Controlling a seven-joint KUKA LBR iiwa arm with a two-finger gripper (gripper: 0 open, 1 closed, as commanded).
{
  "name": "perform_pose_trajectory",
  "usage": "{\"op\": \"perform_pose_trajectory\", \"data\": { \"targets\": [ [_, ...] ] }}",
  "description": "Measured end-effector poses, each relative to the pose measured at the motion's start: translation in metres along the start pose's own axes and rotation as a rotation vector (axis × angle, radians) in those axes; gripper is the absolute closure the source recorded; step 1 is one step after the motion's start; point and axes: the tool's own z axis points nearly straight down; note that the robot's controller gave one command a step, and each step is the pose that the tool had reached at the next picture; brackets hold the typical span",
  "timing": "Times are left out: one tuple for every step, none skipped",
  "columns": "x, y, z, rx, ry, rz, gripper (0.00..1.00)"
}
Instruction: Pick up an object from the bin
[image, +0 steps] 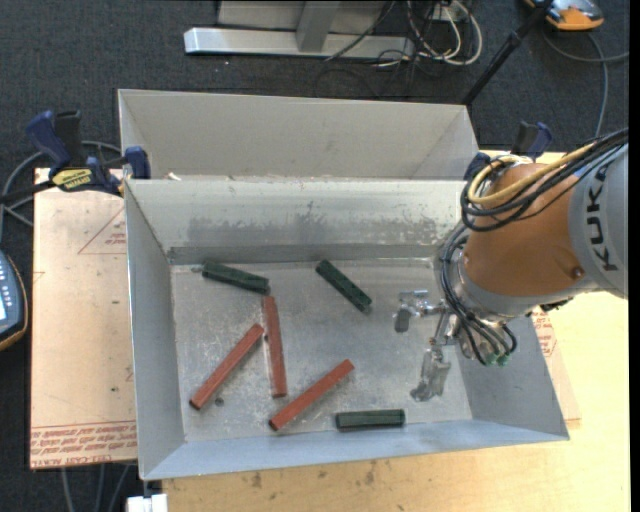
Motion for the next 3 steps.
{"op": "perform_pose_trajectory", "data": {
  "targets": [
    [-0.016,0.055,0.106,0.003,0.004,-0.259,0.0],
    [-0.001,0.119,0.097,0.003,-0.007,-0.415,0.0],
    [-0.002,0.117,0.095,0.005,-0.004,-0.411,1.0]
  ]
}}
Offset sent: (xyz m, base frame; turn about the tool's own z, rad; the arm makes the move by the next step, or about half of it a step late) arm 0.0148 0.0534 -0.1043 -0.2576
